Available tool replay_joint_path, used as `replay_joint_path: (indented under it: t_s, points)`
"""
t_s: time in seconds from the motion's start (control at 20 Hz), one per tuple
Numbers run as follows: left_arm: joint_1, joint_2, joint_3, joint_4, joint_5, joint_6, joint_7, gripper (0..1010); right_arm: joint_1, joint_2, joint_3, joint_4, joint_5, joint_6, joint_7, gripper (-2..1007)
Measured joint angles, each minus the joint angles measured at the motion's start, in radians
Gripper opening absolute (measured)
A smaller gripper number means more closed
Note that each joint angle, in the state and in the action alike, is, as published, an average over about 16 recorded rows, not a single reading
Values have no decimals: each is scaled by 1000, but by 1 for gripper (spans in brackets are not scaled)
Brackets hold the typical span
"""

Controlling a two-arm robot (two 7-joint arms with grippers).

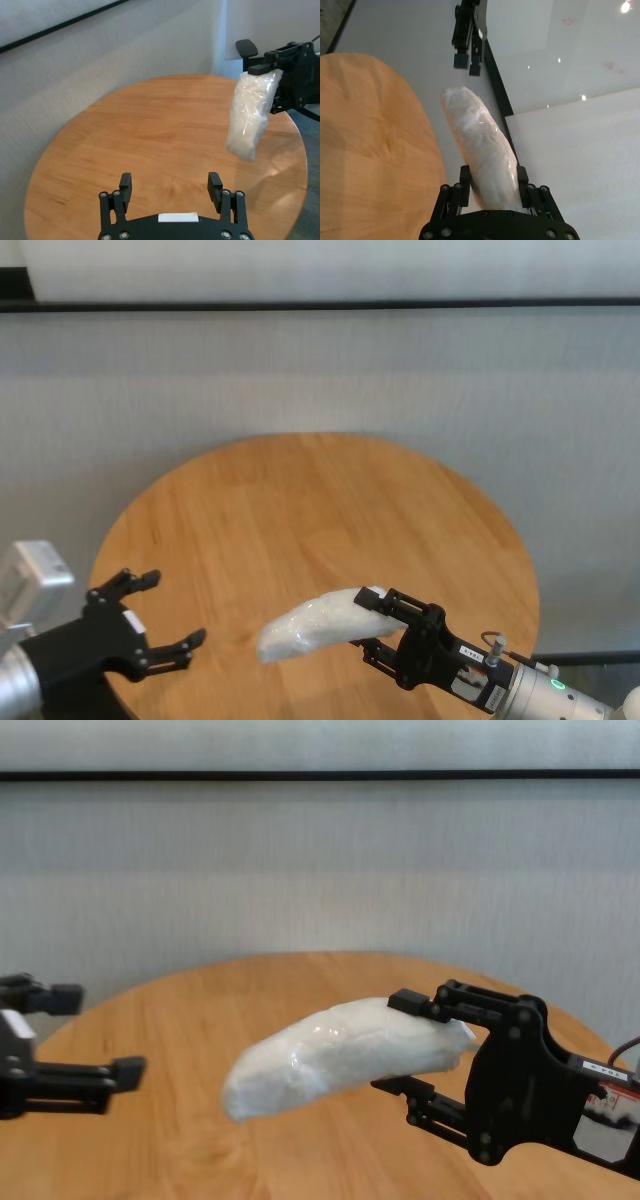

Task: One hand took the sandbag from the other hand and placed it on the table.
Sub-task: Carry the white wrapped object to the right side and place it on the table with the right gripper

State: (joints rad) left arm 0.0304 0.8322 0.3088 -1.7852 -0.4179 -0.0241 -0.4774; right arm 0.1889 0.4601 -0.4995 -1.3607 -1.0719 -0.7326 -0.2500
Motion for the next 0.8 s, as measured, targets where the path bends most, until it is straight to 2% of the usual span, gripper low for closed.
replay_joint_path:
  t_s: [0.25, 0.45, 0.65, 0.8]
  points:
    - [-35, -60, 37, 17, 46, 107, 52, 1000, 0, 0, 0, 0, 0, 0, 0, 528]
    - [-57, -97, 60, 19, 83, 200, 95, 1000, 0, 0, 0, 0, 0, 0, 0, 528]
    - [-49, -114, 61, -1, 111, 290, 147, 1000, 0, 0, 0, 0, 0, 0, 0, 528]
    - [-25, -116, 49, -29, 130, 339, 188, 1000, 0, 0, 0, 0, 0, 0, 0, 528]
